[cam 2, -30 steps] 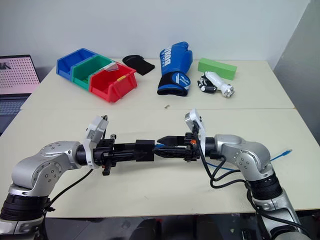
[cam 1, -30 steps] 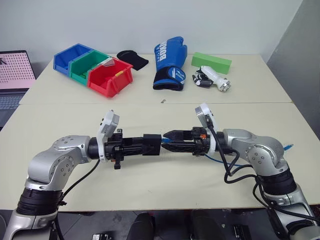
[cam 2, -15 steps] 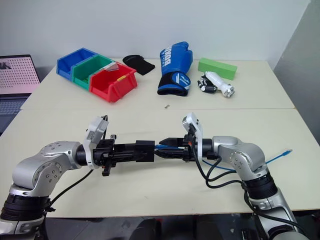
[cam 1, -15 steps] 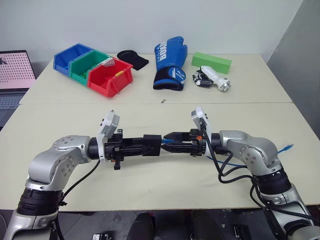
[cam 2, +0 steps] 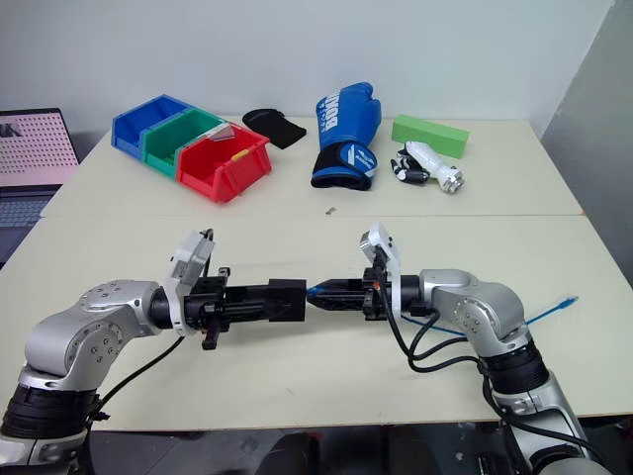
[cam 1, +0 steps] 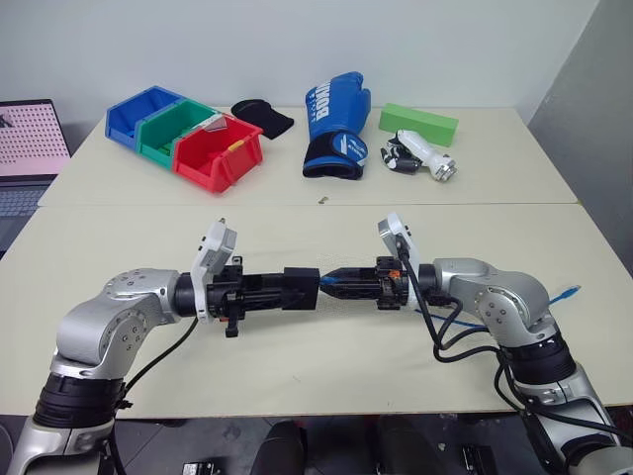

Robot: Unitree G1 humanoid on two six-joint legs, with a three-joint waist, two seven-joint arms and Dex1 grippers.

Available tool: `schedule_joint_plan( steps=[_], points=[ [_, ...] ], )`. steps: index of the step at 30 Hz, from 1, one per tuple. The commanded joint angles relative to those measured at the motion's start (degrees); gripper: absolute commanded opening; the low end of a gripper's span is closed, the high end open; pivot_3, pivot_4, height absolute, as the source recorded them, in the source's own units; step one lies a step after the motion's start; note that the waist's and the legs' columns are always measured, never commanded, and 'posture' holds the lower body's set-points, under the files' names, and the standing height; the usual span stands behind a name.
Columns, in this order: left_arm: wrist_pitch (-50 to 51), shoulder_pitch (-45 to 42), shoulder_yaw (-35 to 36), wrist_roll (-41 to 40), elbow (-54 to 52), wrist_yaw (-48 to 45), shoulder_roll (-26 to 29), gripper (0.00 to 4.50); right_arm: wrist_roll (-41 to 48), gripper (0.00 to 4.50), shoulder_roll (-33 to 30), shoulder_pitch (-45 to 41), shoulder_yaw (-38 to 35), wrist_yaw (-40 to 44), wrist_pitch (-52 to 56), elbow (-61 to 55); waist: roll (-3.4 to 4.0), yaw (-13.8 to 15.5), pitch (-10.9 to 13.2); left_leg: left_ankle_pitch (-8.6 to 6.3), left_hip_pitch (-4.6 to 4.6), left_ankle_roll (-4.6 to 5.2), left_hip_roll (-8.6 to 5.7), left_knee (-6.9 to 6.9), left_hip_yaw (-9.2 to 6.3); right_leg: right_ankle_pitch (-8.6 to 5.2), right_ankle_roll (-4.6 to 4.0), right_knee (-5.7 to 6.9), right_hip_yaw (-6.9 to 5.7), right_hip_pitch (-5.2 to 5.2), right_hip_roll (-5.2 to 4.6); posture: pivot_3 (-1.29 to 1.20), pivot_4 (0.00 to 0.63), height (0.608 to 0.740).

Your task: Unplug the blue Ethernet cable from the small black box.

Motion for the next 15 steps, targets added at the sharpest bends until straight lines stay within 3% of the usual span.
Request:
schedule_joint_plan(
  steps=[1, 15],
  points=[
    [-1.0, 0.5, 0.0, -0.1, -2.1, -0.4, 0.1, 0.79, 0.7, 0.05, 0.1, -1.2, -1.5, 0.9, 0.1, -0.7, 0.00, 0.0, 0.0, 0.00, 0.00, 0.00, 0.00, 0.00, 0.00, 0.00, 0.00, 0.00, 0.00, 0.00, 0.00, 0.00, 0.150, 0.740],
    [-2.2, 2.0, 2.3, 0.5, -0.5, -0.2, 0.7, 0.79, 2.4, 0.04, -3.7, -0.7, -3.8, 4.3, 5.8, 2.4, 0.00, 0.0, 0.0, 0.00, 0.00, 0.00, 0.00, 0.00, 0.00, 0.00, 0.00, 0.00, 0.00, 0.00, 0.00, 0.00, 0.150, 0.740]
  ],
)
